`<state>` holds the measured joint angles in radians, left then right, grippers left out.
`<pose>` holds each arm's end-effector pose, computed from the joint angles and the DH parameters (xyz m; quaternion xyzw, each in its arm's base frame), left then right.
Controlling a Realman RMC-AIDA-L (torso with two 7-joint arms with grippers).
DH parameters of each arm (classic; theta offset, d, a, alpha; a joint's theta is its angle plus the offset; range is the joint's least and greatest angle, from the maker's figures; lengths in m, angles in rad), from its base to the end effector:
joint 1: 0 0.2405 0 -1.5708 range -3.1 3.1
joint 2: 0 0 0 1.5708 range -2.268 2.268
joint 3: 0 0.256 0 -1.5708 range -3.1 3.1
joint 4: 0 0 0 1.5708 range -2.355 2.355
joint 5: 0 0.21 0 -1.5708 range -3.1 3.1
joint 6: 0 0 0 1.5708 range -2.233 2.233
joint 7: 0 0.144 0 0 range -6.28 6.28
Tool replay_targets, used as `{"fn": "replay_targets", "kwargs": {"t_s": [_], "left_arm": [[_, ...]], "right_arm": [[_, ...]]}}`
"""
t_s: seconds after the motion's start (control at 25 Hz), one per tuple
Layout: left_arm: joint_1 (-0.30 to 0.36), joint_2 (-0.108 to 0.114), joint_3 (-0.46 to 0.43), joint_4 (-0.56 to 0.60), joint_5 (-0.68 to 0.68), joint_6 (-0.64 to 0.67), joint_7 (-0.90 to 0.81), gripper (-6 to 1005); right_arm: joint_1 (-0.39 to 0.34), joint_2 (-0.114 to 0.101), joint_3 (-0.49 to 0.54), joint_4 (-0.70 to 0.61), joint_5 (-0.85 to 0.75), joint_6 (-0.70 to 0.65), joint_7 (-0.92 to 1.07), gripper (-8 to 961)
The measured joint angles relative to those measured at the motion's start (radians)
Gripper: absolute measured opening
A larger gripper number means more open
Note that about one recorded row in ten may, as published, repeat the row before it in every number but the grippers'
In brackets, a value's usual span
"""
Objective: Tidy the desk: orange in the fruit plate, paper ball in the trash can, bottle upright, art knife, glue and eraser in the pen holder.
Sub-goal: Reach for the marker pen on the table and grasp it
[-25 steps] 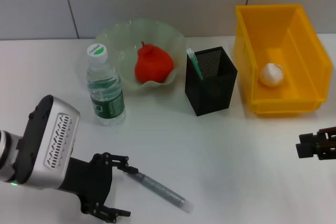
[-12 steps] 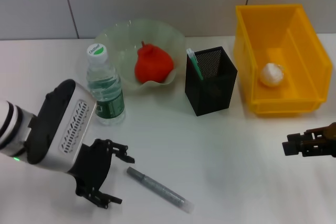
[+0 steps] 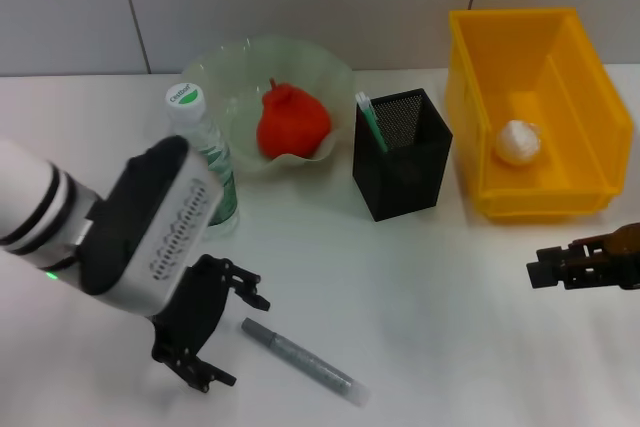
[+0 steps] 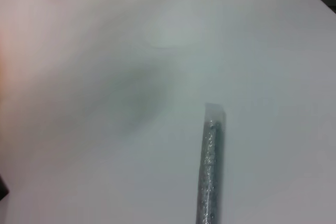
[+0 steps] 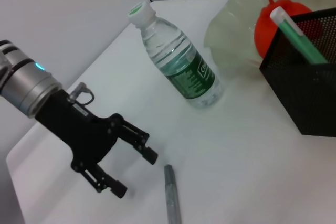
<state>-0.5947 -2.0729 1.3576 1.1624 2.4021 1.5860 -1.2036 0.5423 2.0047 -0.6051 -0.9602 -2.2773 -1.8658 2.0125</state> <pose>-0.1986 0.3343 -0.0250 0.9580 -0.2473 -0.1414 0.0343 0.2651 0.3178 0.0720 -0.9020 0.4098 0.1281 0.0457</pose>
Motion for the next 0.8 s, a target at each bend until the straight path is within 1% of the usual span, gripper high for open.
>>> {"fn": "replay_targets", "kwargs": {"t_s": [0.08, 0.12, 0.16, 0.2, 0.28, 0.4, 0.44, 0.52, 0.64, 0.8], "left_arm": [[-0.013, -0.001, 0.021, 0.0, 0.009, -0.007, -0.005, 825], [-0.013, -0.001, 0.021, 0.0, 0.009, -0.007, -0.005, 824], [-0.013, -0.001, 0.021, 0.0, 0.009, -0.007, -0.005, 824], [-0.034, -0.002, 0.041, -0.011, 0.021, -0.026, -0.006, 823], [-0.061, -0.004, 0.051, -0.039, 0.031, -0.048, -0.008, 821], [-0.073, -0.005, 0.054, -0.051, 0.033, -0.056, -0.009, 818], [-0.108, -0.006, 0.062, -0.086, 0.038, -0.08, -0.012, 817], [-0.108, -0.006, 0.062, -0.086, 0.038, -0.08, -0.012, 815], [-0.133, -0.006, 0.087, -0.119, 0.04, -0.098, -0.02, 813], [-0.141, -0.006, 0.102, -0.135, 0.04, -0.104, -0.024, 809]], "right_arm": [[0.001, -0.001, -0.007, 0.0, -0.001, -0.002, 0.006, 450], [0.003, -0.002, -0.031, 0.0, -0.005, -0.003, 0.016, 450], [0.003, -0.002, -0.031, 0.0, -0.005, -0.003, 0.016, 450], [0.003, -0.002, -0.04, 0.0, -0.009, -0.003, 0.019, 450], [0.003, -0.002, -0.047, 0.0, -0.017, 0.0, 0.02, 450], [0.003, 0.001, -0.047, 0.0, -0.023, 0.006, 0.02, 450], [0.002, 0.003, -0.048, 0.0, -0.028, 0.008, 0.018, 450], [0.0, 0.003, -0.048, 0.0, -0.035, 0.01, 0.016, 451], [-0.003, 0.003, -0.048, 0.0, -0.038, 0.016, 0.015, 451], [-0.007, 0.003, -0.049, 0.0, -0.046, 0.027, 0.011, 451]]}}
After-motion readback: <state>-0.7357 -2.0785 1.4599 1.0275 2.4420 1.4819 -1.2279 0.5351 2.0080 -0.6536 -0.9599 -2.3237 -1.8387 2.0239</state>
